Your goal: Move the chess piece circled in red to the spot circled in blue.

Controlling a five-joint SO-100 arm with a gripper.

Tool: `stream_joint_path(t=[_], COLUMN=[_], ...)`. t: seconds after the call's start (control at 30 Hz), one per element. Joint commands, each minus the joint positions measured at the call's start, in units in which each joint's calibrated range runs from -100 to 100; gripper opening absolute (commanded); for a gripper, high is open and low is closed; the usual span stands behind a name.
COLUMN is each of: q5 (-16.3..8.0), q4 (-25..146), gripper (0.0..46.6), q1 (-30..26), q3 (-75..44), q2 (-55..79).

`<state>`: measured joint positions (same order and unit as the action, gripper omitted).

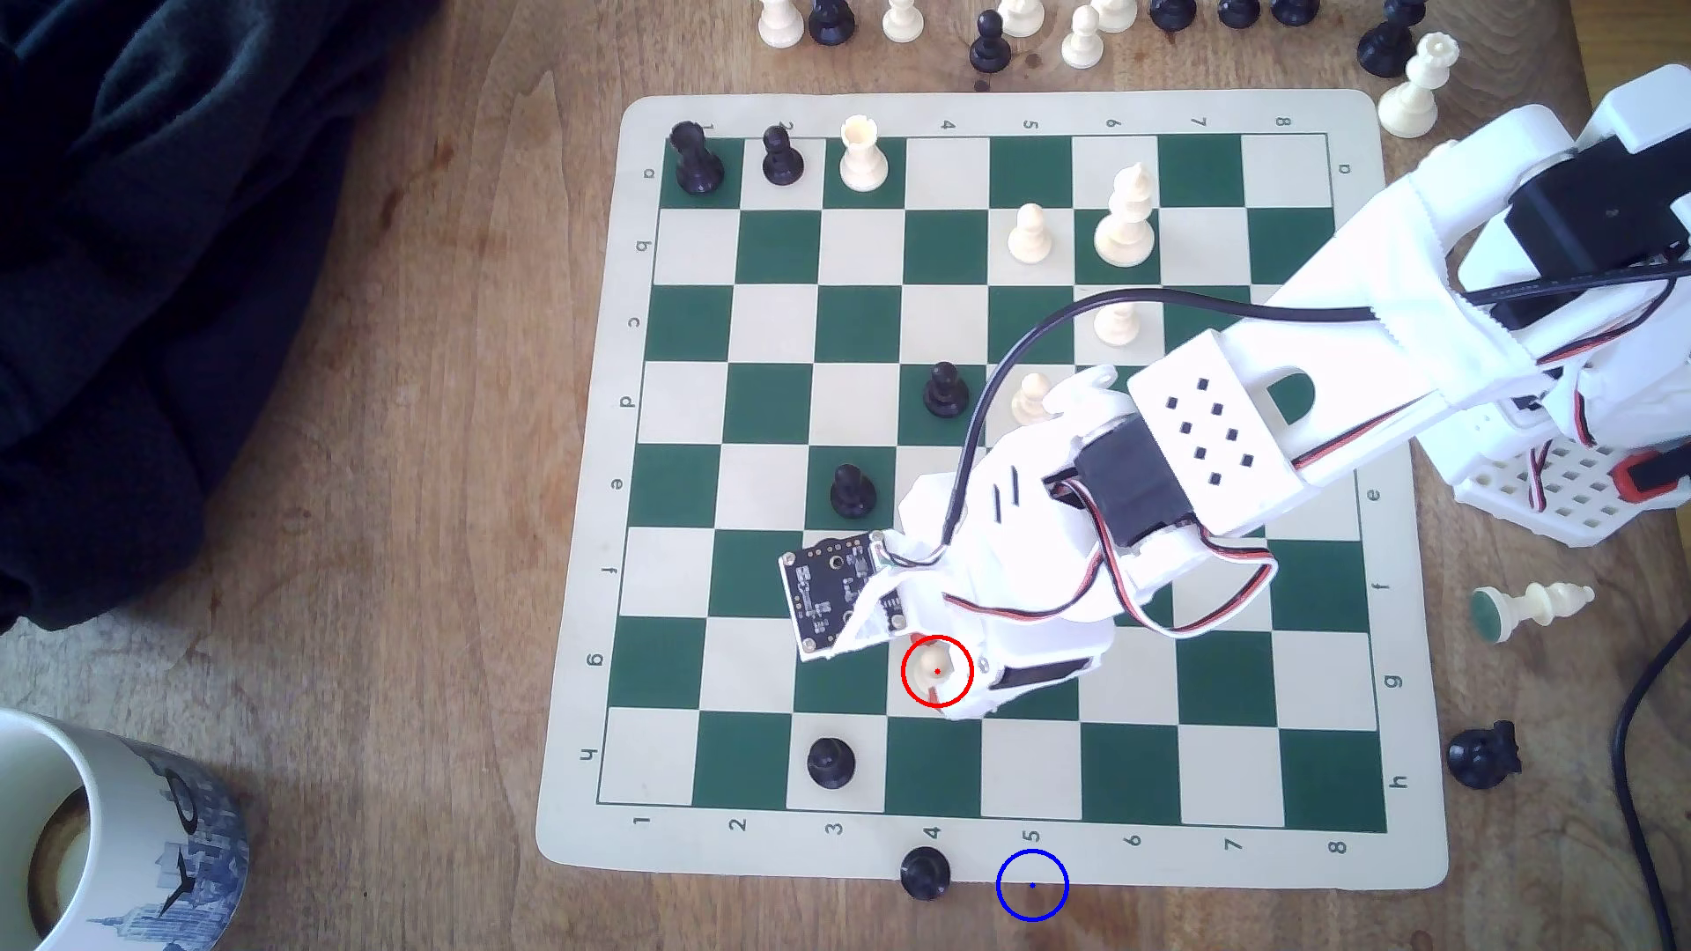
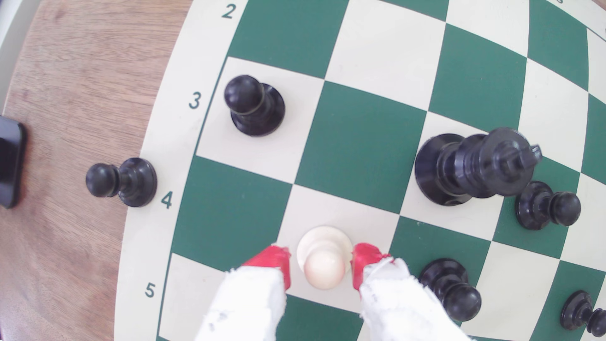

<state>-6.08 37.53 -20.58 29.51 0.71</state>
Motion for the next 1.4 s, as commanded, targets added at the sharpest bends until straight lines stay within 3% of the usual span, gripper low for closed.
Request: stream_joint_path(t=[0.0,0.1,0.27,0.67,1.03,1.37], q5=[0.1,0.1,0.0,-1.2,-0.9,-0.6], q4=[0.5,0.5,0.5,0.4,5.5,1.7], gripper=[7.7,3.9,1.5,0.3,0.3,0.3], q1=[-0.5,-0.5,-0.7,-1.7,-12.4,-15.1], q3=[-4.4,-4.4,-4.4,-5.6,-7.7,-11.7], q2=[-0.8,-0.8,-1.1,-9.5,-10.2,-0.4])
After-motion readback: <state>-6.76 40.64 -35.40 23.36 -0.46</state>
